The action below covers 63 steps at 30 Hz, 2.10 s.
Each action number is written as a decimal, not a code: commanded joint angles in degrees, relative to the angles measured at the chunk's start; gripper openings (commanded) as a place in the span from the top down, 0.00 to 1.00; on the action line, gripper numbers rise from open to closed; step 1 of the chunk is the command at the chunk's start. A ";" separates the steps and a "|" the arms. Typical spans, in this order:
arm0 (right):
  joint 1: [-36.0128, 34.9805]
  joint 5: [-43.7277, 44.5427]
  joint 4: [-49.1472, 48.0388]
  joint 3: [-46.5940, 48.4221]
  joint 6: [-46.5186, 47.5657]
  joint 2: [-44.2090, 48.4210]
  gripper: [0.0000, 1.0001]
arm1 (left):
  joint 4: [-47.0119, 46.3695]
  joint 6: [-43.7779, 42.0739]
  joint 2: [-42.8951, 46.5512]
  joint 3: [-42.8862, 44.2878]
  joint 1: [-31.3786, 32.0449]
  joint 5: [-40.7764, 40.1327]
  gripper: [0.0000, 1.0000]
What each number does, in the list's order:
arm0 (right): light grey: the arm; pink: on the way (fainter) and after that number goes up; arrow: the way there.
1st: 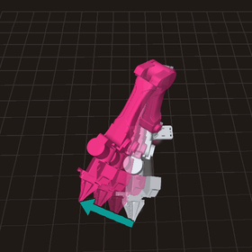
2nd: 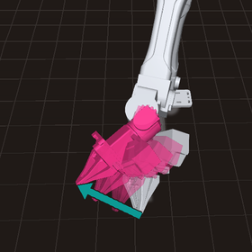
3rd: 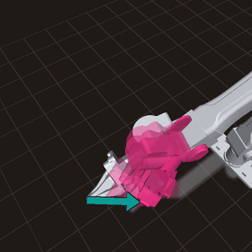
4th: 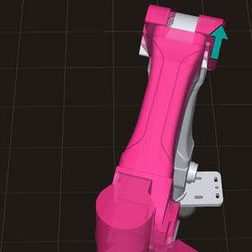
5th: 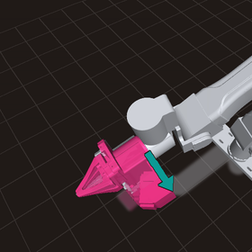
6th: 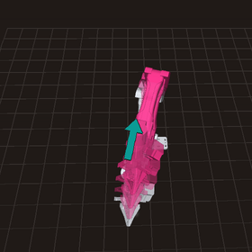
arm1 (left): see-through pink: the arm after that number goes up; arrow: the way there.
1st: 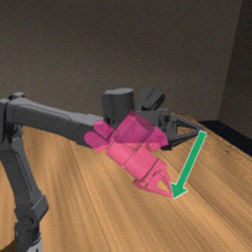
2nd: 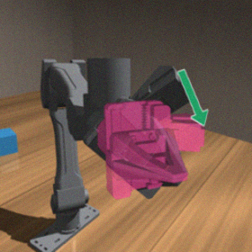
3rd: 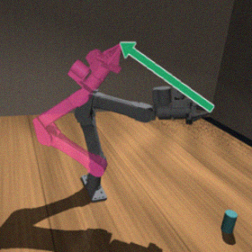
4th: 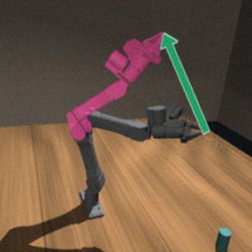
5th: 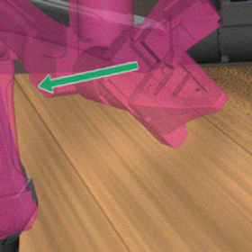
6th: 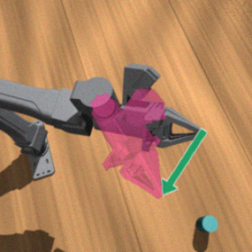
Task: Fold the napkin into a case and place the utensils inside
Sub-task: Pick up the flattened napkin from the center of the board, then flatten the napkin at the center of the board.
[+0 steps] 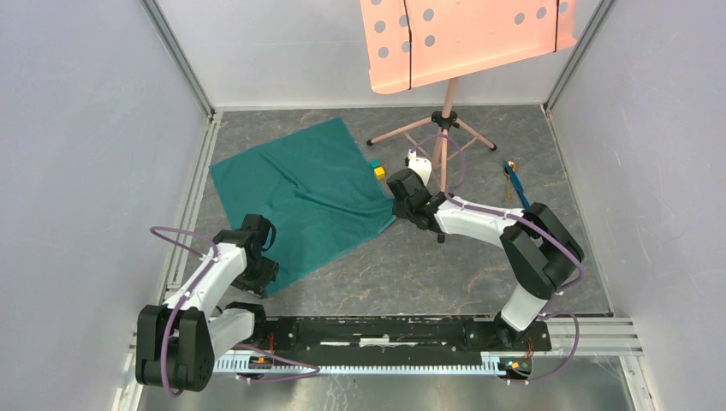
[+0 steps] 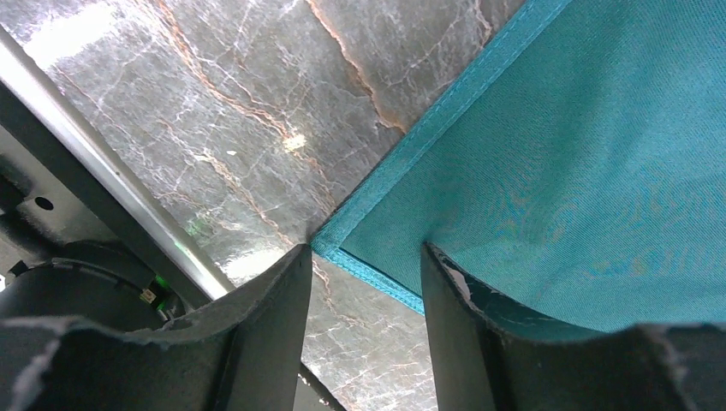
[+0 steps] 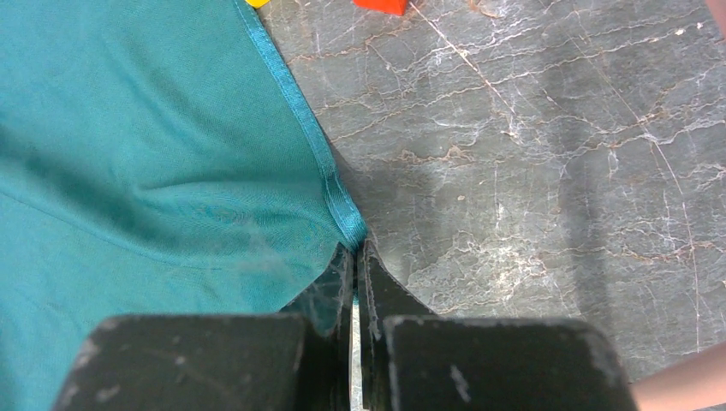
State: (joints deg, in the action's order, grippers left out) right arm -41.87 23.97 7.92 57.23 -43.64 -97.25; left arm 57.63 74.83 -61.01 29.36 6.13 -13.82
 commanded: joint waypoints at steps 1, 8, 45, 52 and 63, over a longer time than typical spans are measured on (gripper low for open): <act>0.24 -0.13 -1.73 0.47 -0.56 0.59 1.00 | -1.86 4.26 0.48 -1.08 0.04 -1.17 0.43; 0.27 -0.37 -2.03 -0.08 -0.82 1.30 1.00 | -1.62 5.71 1.69 -1.15 0.07 -3.06 0.52; -15.92 -44.73 -27.69 -8.35 24.29 47.26 1.00 | -7.61 -41.37 40.90 57.83 0.03 -5.37 0.98; -19.89 -46.74 -37.46 -7.90 19.26 49.44 1.00 | -12.36 -47.30 37.10 68.30 0.05 -3.84 0.98; -12.26 -10.38 -27.20 -7.03 23.24 36.74 1.00 | -27.48 -48.73 20.46 44.29 0.04 -14.94 0.98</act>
State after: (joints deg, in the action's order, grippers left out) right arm -59.57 0.84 -19.55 49.39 -20.93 -54.74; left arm 36.86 30.61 -29.85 81.95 6.35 -23.38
